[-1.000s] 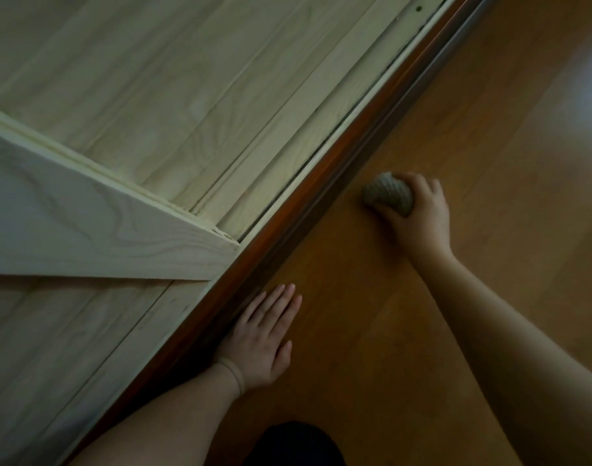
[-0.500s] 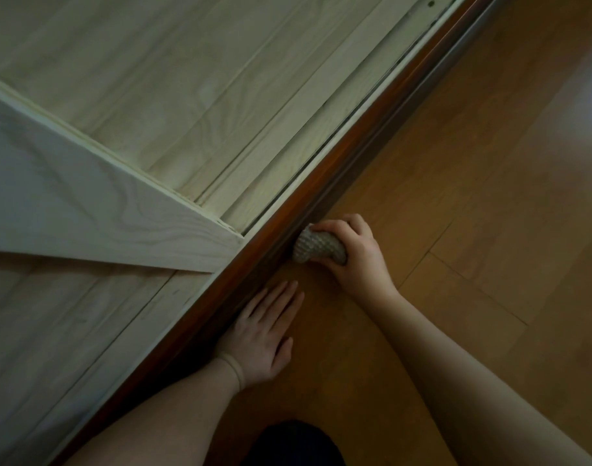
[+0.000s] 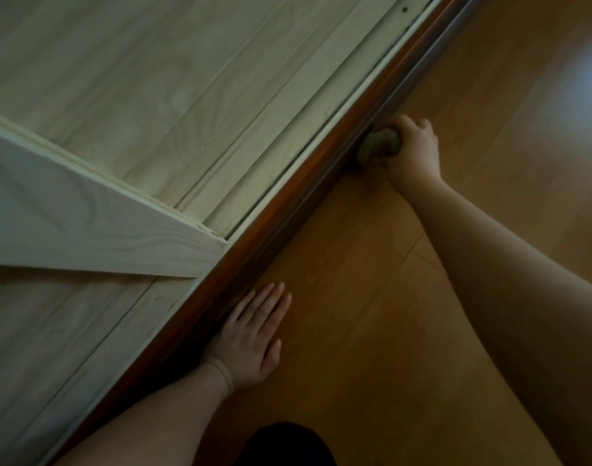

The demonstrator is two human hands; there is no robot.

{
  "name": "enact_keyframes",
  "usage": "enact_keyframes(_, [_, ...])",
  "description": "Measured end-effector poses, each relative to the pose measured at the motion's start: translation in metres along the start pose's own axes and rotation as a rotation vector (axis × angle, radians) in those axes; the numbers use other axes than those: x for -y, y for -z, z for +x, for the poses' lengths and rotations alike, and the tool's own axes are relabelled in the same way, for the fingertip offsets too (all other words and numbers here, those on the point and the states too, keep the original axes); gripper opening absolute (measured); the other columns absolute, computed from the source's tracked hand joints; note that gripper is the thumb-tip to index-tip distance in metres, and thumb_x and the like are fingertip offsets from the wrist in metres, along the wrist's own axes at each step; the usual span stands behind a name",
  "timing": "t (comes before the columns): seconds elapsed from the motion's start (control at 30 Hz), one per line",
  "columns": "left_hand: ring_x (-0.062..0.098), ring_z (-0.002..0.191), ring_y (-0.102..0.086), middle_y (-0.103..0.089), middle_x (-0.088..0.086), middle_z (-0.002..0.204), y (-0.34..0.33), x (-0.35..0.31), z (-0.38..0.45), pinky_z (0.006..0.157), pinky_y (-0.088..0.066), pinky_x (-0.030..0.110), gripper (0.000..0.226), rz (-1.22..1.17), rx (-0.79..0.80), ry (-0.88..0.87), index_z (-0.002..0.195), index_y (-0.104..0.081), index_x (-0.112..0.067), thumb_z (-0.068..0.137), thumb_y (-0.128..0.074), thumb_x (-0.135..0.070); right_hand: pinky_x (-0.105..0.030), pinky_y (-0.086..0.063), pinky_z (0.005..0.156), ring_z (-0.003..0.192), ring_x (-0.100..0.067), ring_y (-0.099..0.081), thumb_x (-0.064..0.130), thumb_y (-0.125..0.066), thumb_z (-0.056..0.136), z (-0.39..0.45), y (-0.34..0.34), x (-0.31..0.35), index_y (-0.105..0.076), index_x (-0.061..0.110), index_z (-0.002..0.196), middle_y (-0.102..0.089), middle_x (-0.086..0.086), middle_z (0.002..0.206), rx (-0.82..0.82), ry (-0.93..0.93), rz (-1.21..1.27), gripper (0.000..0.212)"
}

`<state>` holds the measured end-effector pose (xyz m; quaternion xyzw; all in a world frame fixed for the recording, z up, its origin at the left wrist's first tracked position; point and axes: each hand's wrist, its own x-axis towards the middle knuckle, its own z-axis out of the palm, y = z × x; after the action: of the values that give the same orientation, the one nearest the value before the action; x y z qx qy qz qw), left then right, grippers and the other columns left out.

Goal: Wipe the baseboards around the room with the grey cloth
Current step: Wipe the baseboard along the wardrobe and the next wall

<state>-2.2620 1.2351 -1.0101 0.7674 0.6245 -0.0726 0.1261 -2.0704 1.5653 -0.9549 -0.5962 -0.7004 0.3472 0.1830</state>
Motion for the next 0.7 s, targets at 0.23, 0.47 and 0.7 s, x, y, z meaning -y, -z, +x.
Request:
enact_keyframes(0.23, [0.024, 0.150, -0.018, -0.021, 0.011, 0.164, 0.001, 0.000, 0.002, 0.116, -0.017, 0.046, 0.072, -0.014, 0.026, 0.005, 0.156, -0.023, -0.012, 0.094, -0.038, -0.044, -0.042, -0.047, 0.101, 0.121, -0.023, -0.045, 0.021, -0.071, 0.087, -0.014, -0.001, -0.008, -0.051, 0.030, 0.124, -0.042, 0.000, 0.129, -0.099, -0.118, 0.154, 0.042])
enact_keyframes(0.47, [0.024, 0.149, -0.020, -0.021, 0.011, 0.163, 0.003, 0.001, 0.003, 0.116, -0.018, 0.045, 0.072, -0.028, 0.025, -0.002, 0.156, -0.022, -0.012, 0.094, -0.037, -0.043, -0.011, -0.040, 0.078, 0.103, 0.005, -0.047, 0.037, -0.073, 0.083, -0.113, -0.029, -0.001, -0.050, 0.040, 0.125, -0.044, 0.013, 0.120, -0.004, 0.158, 0.227, 0.048])
enact_keyframes(0.7, [0.027, 0.153, -0.010, -0.009, 0.012, 0.166, -0.005, 0.001, 0.000, 0.118, -0.015, 0.046, 0.078, -0.023, 0.010, 0.000, 0.159, -0.009, -0.012, 0.092, -0.039, -0.041, -0.030, -0.054, 0.087, 0.112, -0.014, -0.051, 0.037, -0.070, 0.085, -0.167, -0.077, 0.032, -0.055, 0.026, 0.128, -0.048, -0.001, 0.123, 0.078, 0.366, 0.176, 0.048])
